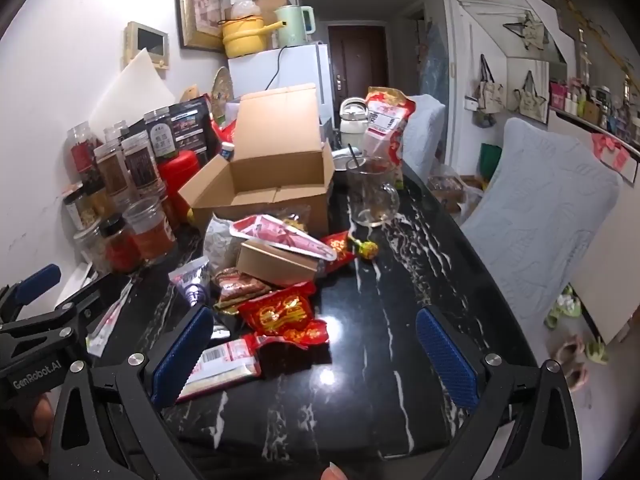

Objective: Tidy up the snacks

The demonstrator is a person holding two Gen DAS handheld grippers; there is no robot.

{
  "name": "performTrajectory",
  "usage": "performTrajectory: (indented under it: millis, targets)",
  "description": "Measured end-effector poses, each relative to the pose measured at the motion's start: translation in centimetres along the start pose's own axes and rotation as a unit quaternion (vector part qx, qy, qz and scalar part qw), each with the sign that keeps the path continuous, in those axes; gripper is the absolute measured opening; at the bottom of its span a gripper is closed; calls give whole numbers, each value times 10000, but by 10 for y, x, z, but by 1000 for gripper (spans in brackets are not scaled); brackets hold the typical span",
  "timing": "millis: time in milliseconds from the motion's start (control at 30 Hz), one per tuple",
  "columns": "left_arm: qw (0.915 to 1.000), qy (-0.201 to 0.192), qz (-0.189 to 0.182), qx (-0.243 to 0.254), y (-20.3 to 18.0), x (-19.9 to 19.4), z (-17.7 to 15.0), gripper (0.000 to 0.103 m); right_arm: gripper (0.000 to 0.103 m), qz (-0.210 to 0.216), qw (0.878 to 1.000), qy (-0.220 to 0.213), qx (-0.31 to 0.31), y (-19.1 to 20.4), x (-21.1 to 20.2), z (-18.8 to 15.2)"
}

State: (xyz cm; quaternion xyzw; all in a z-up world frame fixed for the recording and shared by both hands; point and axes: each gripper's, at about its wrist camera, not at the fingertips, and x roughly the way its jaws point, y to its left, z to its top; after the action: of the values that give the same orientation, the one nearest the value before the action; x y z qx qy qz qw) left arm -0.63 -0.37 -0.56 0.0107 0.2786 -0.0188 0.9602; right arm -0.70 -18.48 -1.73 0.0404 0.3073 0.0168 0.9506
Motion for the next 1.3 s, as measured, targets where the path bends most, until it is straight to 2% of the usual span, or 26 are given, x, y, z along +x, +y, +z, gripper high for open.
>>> performTrajectory:
  millis: [1300]
  targets:
    - [10000,-3,49,46,4,-7,1,103,103,26,10000,-28,-58,2,-4,-8]
